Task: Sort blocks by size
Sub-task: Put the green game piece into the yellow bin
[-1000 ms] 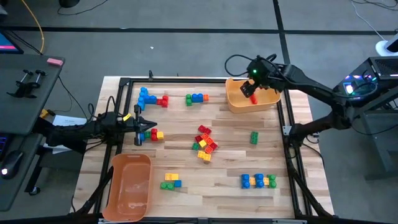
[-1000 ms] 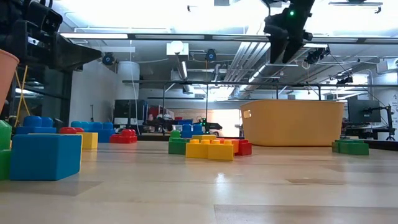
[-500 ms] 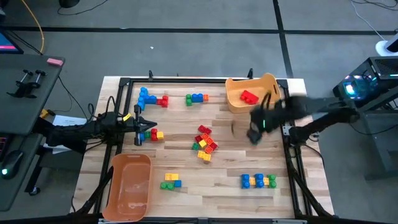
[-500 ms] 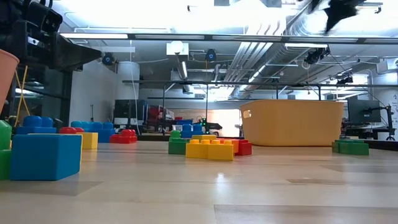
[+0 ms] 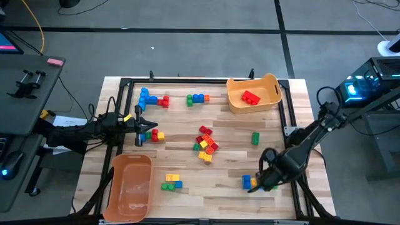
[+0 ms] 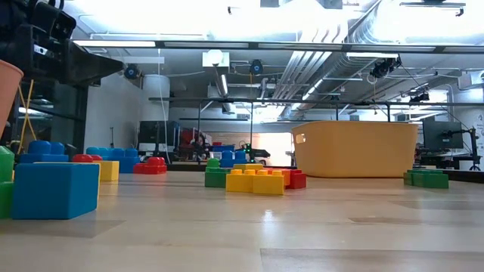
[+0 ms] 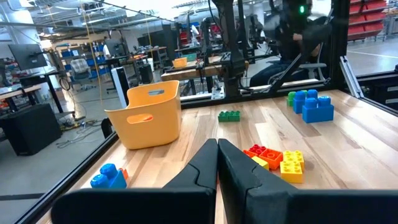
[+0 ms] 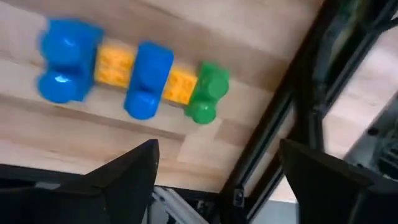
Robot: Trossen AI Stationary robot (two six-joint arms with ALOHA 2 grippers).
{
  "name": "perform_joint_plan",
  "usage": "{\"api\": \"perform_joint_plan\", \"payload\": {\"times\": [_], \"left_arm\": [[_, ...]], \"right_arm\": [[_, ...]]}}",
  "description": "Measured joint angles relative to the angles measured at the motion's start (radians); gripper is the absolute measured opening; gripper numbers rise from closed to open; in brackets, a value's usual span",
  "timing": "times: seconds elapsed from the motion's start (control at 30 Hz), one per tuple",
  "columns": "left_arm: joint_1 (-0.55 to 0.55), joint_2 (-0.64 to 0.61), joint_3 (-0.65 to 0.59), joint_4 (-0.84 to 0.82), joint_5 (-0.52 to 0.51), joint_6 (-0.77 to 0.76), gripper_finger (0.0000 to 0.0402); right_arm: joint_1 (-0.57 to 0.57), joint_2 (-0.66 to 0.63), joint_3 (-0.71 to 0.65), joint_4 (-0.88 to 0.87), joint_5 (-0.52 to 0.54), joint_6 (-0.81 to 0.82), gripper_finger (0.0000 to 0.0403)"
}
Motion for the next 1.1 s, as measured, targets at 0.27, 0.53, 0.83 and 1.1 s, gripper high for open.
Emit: {"api": "perform_joint_plan", "payload": {"times": [0.27, 0.53, 0.83, 1.1], "left_arm": [[0.0, 0.0, 0.0, 0.0, 0.0, 0.0, 0.0001], [0.0, 0.0, 0.0, 0.0, 0.0, 0.0, 0.0001], [0.0, 0.0, 0.0, 0.0, 0.0, 0.0, 0.0001], [0.0, 0.0, 0.0, 0.0, 0.0, 0.0, 0.0001]], "right_arm": [[0.037, -0.207, -0.368, 0.361, 0.052, 0.196, 0.0327], [0.042, -0.234, -0.521, 0.586, 0.009, 0.224, 0.0327], [0.04, -0.207, -0.592, 0.592, 0.01, 0.229, 0.0327], [0.04, -0.207, -0.592, 0.588, 0.01, 0.261, 0.0274]]}}
